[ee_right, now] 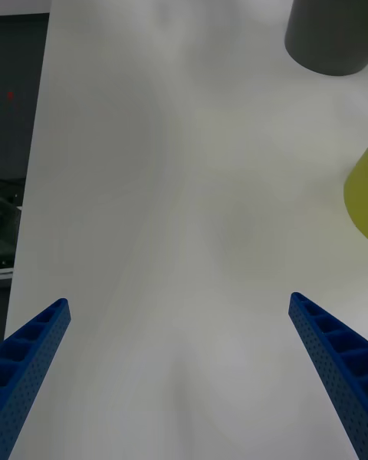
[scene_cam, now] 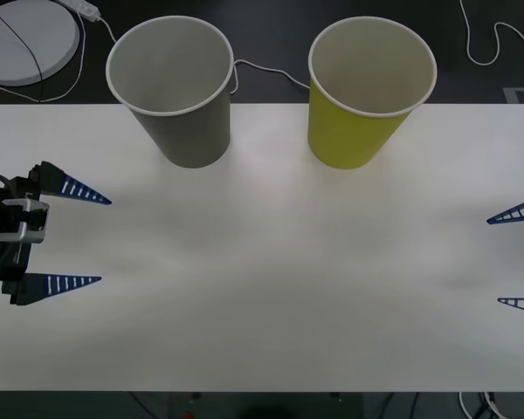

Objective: Put the can into the green bin and the plastic bottle into the gray bin

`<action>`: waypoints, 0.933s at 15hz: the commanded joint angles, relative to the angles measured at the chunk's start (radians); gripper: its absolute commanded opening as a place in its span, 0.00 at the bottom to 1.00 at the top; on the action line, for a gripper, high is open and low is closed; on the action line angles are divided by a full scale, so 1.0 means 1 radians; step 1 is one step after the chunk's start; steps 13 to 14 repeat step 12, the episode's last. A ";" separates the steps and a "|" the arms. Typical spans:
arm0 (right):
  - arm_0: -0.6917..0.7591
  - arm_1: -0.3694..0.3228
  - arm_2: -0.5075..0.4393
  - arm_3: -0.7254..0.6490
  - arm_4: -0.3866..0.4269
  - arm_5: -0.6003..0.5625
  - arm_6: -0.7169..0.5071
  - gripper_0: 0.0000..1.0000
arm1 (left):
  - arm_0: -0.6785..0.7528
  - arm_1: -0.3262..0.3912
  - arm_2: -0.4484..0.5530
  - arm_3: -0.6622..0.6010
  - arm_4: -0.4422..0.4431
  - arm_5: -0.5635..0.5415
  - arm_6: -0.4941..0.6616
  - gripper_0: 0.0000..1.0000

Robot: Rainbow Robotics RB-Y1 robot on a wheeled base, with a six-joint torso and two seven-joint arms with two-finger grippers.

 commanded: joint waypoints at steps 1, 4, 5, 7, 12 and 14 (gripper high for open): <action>0.000 0.000 0.000 0.000 0.000 0.000 0.000 1.00 | 0.000 0.000 0.000 0.000 0.000 -0.001 0.000 1.00; 0.000 0.000 0.000 0.000 0.000 0.000 0.000 1.00 | 0.000 0.000 0.000 0.000 0.003 -0.007 -0.002 1.00; 0.000 0.000 0.000 0.000 0.000 0.000 0.000 1.00 | 0.000 -0.001 0.000 0.000 0.004 -0.019 -0.002 1.00; 0.000 0.000 0.000 0.000 0.000 0.000 0.000 1.00 | 0.000 -0.001 0.000 0.000 0.004 -0.021 -0.003 1.00; 0.000 0.000 0.000 0.000 0.000 0.000 0.000 1.00 | 0.000 -0.001 0.000 0.000 0.004 -0.021 -0.003 1.00; 0.000 0.000 0.000 0.000 0.000 0.000 0.000 1.00 | 0.000 -0.001 0.000 0.000 0.004 -0.021 -0.003 1.00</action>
